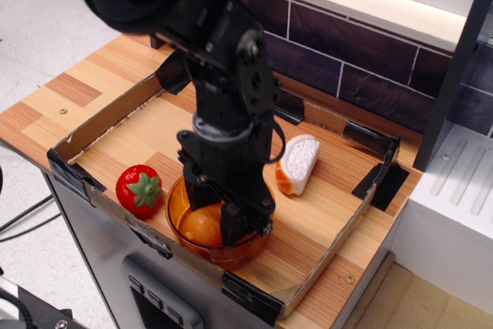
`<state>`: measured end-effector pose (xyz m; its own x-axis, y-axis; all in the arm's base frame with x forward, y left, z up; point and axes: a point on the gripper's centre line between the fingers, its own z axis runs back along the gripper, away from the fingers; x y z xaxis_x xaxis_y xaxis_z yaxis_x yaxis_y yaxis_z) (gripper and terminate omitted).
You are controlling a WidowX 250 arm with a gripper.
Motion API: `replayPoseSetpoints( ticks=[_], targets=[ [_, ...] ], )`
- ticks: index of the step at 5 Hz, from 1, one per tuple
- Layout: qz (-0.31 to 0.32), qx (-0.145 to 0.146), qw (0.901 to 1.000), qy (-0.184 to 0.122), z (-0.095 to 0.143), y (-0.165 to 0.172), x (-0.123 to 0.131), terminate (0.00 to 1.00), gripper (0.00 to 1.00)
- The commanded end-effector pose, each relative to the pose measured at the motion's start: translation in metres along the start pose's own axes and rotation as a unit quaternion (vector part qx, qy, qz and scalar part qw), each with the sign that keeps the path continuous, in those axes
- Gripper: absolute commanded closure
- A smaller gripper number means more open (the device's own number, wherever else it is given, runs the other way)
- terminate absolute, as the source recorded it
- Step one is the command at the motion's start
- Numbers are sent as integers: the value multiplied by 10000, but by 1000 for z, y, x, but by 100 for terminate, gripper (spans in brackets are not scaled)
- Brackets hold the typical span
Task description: Take carrot out of pot
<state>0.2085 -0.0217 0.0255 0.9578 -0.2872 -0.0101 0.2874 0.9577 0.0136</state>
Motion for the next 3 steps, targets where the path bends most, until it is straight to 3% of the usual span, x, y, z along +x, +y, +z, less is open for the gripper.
replayPoseSetpoints(
  ticks=[1, 2, 3],
  targets=[
    [713, 57, 9924, -999, 70, 21, 34, 0, 100],
    [1324, 165, 9824, -1305, 84, 42, 55, 0, 100],
    [1662, 477, 9761, -1318, 71, 64, 70, 0, 100]
  ],
)
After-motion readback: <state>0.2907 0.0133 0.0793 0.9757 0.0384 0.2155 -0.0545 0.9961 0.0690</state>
